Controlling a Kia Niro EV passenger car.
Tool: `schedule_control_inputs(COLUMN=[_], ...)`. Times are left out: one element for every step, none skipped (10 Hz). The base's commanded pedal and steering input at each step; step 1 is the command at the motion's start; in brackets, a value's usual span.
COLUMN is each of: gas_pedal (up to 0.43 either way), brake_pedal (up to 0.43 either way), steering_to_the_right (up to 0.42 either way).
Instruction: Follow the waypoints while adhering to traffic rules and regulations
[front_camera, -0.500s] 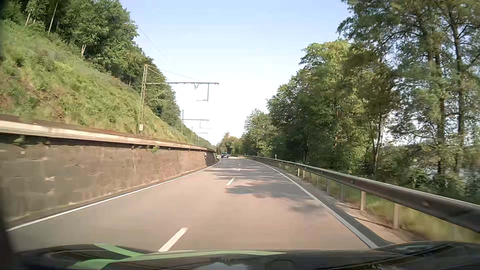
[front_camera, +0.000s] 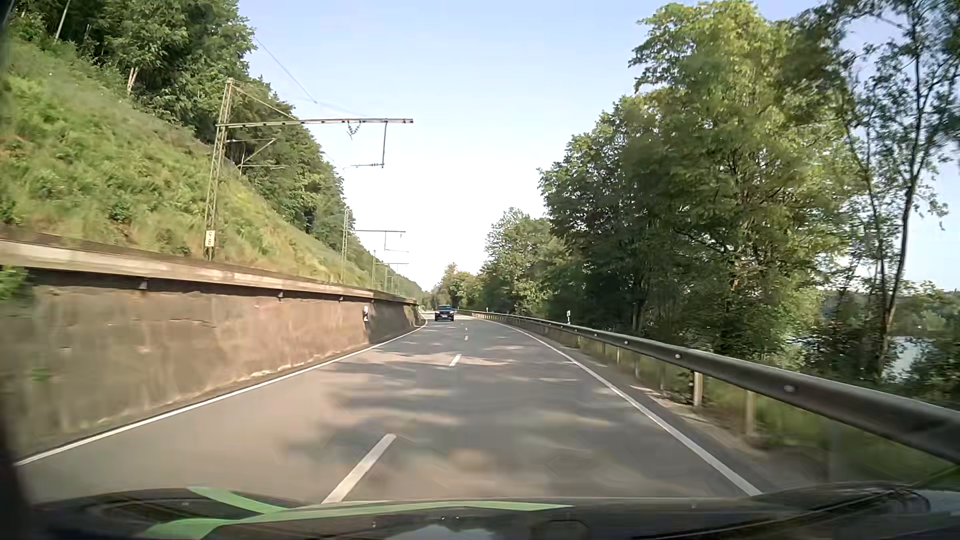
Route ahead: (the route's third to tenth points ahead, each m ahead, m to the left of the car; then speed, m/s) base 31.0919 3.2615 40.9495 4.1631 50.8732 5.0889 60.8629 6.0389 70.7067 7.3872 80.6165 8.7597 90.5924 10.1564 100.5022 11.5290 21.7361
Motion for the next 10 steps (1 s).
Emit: schedule_control_inputs(gas_pedal=[0.130, 0.130, 0.130, 0.138, 0.138, 0.157, 0.157, 0.177, 0.177, 0.189], brake_pedal=[0.000, 0.000, 0.000, 0.000, 0.000, 0.000, 0.000, 0.000, 0.000, 0.000], steering_to_the_right=[-0.008, -0.008, -0.008, -0.008, -0.009, -0.012, -0.014, -0.017, -0.017, -0.017])
